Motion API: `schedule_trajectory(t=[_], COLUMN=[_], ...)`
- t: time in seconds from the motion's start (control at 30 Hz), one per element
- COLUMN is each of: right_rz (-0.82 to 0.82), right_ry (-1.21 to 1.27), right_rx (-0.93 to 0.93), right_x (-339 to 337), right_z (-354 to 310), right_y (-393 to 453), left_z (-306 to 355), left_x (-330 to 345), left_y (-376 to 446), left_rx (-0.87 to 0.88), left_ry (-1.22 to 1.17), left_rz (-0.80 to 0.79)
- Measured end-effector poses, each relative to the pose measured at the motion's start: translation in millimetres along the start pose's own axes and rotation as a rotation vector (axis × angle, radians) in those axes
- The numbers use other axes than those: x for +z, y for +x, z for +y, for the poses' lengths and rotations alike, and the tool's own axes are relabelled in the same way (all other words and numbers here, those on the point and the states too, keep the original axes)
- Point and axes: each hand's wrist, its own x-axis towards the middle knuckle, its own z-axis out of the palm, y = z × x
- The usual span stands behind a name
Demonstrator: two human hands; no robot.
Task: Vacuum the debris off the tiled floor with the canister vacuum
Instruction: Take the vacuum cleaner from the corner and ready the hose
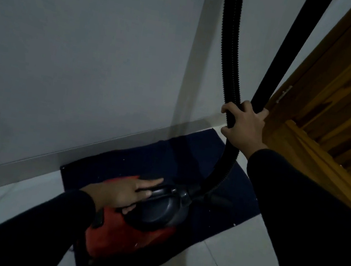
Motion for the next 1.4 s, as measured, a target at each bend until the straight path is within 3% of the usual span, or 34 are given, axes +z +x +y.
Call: schedule_trajectory(t=[0.2, 0.47, 0.67, 0.93, 1.4], right_rz=[-0.125, -0.276, -0.452, -0.522, -0.495], right_ry=[0.055, 0.182, 0.142, 0.141, 0.230], right_rx=[-0.148, -0.312, -0.297, -0.252, -0.322], right_x=[-66.1, -224.7, -331.9, -414.6, -459.1], right_z=[6.0, 2.8, -16.0, -72.5, -133.9], right_y=[-15.1, -34.0, -65.3, -192.3, -374.3], left_z=[83.7, 213.2, 286.4, 303.4, 272.2], left_x=[-28.5, -54.4, -47.3, -13.7, 90.4], left_y=[-50.7, -155.3, -254.6, -385.5, -547.5], left_rx=[-0.044, -0.062, -0.071, -0.044, -0.090], left_ry=[-0.002, 0.044, -0.004, -0.009, 0.100], left_rz=[-0.021, -0.066, -0.086, -0.146, -0.063])
